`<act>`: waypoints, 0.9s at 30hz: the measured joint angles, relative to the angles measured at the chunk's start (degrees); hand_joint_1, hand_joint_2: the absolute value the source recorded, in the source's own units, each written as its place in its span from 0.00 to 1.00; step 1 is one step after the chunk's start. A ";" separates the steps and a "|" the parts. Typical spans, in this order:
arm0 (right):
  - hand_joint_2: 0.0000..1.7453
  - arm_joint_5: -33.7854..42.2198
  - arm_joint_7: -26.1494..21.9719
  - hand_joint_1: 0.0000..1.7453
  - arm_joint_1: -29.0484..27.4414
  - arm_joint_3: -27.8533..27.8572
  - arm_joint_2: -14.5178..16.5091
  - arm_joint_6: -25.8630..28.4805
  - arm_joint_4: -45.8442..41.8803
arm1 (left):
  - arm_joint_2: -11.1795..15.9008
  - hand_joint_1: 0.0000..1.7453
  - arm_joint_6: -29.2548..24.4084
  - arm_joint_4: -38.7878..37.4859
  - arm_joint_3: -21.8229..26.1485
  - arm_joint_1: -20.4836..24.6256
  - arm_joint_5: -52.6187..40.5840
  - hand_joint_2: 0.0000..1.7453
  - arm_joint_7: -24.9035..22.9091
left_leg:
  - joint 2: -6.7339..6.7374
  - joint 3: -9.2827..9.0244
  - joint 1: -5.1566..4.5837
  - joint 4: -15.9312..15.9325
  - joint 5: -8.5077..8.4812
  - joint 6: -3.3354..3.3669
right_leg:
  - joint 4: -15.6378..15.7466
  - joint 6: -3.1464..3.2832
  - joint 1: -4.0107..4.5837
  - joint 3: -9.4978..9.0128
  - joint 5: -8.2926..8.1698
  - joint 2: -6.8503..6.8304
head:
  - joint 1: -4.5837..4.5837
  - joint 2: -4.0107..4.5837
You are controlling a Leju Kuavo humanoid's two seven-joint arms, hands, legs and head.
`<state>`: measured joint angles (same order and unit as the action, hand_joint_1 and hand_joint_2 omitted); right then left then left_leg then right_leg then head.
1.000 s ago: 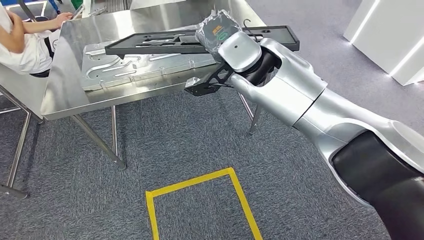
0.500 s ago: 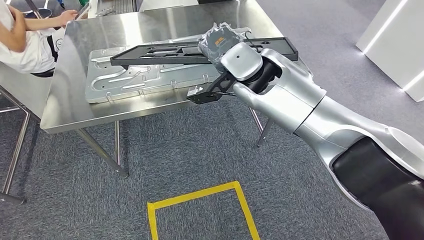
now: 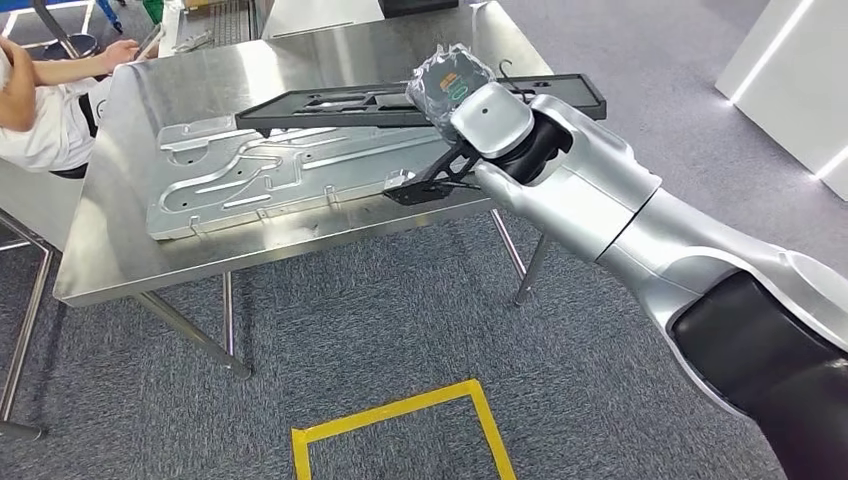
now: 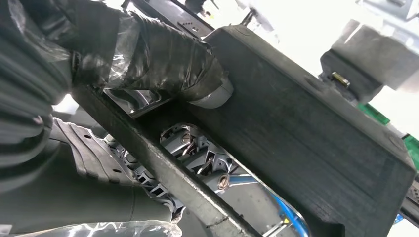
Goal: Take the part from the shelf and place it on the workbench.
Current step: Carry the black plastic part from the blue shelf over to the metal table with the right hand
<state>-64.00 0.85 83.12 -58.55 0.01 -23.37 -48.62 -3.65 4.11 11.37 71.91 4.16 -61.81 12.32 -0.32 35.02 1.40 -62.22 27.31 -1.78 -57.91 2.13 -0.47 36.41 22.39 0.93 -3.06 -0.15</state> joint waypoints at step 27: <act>1.00 1.15 -0.19 1.00 1.72 -0.07 -1.73 -0.13 0.08 | 1.33 0.00 0.52 0.00 0.07 0.08 -1.17 1.00 -0.34 | 0.13 6.58 -0.14 -11.95 4.93 0.08 | -0.25 -0.06 -0.12 -2.55 2.96 -0.56 | -0.01 0.01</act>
<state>-62.85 0.67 84.85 -58.62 -1.72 -23.50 -48.54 -2.32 4.63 11.37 71.97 4.24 -62.98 11.98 -0.19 41.60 1.26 -74.16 32.24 -1.70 -58.16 2.07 -0.59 33.87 25.35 0.37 -3.07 -0.15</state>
